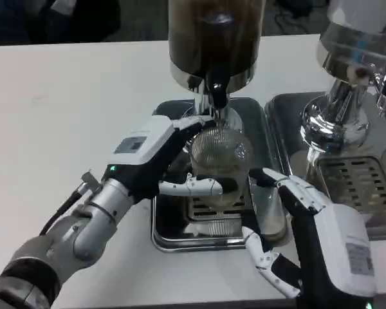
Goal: Grasp the cup under the faucet to collect the drink, then remove the cup.
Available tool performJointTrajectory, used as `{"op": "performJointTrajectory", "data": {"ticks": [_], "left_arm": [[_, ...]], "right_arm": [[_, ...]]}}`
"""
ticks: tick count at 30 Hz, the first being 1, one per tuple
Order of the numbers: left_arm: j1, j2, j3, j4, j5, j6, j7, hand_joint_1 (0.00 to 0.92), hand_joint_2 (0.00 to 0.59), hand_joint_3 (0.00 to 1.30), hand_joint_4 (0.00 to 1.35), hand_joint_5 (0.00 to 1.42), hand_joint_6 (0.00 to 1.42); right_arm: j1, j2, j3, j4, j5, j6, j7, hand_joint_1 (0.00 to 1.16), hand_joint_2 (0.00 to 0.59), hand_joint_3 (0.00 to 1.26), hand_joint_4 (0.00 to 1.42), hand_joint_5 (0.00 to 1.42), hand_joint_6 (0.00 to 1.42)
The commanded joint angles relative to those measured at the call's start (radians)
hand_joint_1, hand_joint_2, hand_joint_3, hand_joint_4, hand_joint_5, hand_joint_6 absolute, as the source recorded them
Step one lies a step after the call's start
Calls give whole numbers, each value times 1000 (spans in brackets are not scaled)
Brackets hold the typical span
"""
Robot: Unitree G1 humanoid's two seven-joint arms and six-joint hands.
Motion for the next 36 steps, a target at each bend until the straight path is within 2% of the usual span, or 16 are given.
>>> {"op": "performJointTrajectory", "data": {"ticks": [1, 10, 17, 21, 27, 31, 33, 36], "left_arm": [[17, 31, 1, -36, 16, -9, 43, 202, 8, 204, 23, 186, 154], [75, 87, 44, -128, -11, -79, 69, 208, 13, 215, 57, 197, 153], [182, 175, 118, -236, -60, -155, 29, 196, 12, 228, 140, 273, 183], [239, 216, 165, -302, -91, -187, 8, 151, 16, 228, 173, 297, 217], [327, 284, 304, -414, -283, -289, -91, 49, 33, 241, 184, 304, 233], [334, 280, 347, -464, -413, -318, -205, 32, 35, 268, 205, 327, 248], [325, 277, 346, -498, -547, -326, -316, 16, 38, 275, 217, 334, 253], [315, 269, 357, -550, -668, -317, -445, 0, 31, 249, 172, 244, 183]], "right_arm": [[-8, 1, -3, 15, 12, -8, -10, 461, 460, 333, 352, 260, 306], [2, 7, 0, 18, 11, -8, -24, 461, 460, 339, 352, 261, 316], [-2, 8, -9, 15, 10, -3, -33, 467, 472, 339, 352, 251, 309], [-4, 7, -18, 14, 13, 3, -34, 469, 473, 339, 352, 247, 307], [-15, 8, -49, 15, 28, 19, -18, 474, 474, 330, 328, 213, 288], [-25, 0, -64, 14, 42, 23, -2, 471, 467, 318, 313, 210, 274], [-31, 0, -69, 15, 46, 28, 10, 467, 461, 317, 297, 191, 254], [-40, 2, -77, 17, 49, 44, 31, 464, 460, 281, 172, 113, 196]]}}
